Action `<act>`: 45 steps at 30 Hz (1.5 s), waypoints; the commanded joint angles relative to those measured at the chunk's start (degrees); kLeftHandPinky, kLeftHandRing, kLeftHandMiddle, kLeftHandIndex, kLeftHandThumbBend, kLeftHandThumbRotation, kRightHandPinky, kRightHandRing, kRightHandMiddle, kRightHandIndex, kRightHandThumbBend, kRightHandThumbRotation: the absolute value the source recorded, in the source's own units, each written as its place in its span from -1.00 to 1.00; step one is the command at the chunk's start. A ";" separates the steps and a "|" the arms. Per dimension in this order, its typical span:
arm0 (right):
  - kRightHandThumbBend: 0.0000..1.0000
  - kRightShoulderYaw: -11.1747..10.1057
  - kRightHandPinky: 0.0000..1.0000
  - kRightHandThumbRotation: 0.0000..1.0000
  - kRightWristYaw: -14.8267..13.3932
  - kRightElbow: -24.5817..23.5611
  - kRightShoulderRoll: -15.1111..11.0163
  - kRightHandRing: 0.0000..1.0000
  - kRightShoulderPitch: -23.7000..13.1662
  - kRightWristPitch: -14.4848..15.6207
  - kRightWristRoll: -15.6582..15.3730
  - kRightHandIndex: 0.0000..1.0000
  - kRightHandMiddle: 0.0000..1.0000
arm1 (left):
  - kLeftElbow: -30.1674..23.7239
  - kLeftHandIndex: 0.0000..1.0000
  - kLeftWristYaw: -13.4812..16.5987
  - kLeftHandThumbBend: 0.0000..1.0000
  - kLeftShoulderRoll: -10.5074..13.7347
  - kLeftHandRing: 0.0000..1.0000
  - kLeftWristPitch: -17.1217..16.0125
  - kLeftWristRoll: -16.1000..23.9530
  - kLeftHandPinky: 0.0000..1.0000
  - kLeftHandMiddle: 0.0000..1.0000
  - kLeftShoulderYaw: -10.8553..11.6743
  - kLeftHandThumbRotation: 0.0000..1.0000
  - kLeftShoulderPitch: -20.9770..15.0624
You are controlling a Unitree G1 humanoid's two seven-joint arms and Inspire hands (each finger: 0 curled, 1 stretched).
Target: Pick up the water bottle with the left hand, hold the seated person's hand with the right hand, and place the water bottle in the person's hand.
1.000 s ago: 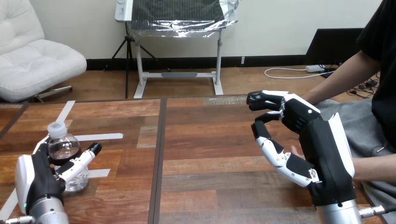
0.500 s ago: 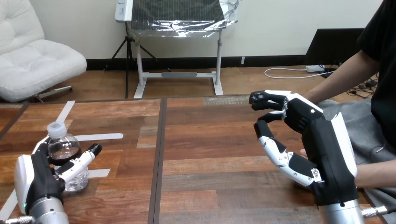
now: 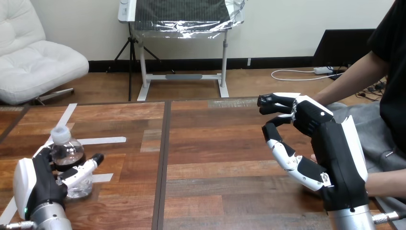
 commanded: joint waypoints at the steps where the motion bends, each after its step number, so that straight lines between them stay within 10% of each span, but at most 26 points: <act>1: -0.32 -0.29 0.08 -0.88 -0.02 -1.54 -0.78 0.33 -3.34 -0.98 -0.07 0.29 0.43 | 1.48 0.45 1.12 0.59 2.07 0.36 -0.80 1.30 0.24 0.42 -1.19 -0.55 -4.17; 15: -0.32 -0.48 0.06 -0.85 -0.15 -1.60 -0.65 0.30 -3.02 -1.52 0.36 0.28 0.40 | 3.86 0.29 6.28 0.60 1.59 0.19 -4.54 2.88 0.06 0.25 -2.29 -0.95 -4.10; 28: -0.30 -0.53 0.02 -0.85 -0.01 -1.14 -0.64 0.26 -3.20 -2.21 1.03 0.28 0.37 | 8.91 0.02 11.05 0.53 1.41 -0.09 -13.50 1.85 -0.18 -0.01 -1.96 -1.00 -4.56; 45: -0.31 -0.68 -0.02 -0.86 0.06 -1.00 -0.89 0.24 -3.20 -2.50 0.82 0.28 0.35 | 9.36 -0.02 11.75 0.47 1.39 -0.18 -16.05 2.18 -0.28 -0.08 -2.51 -1.00 -4.19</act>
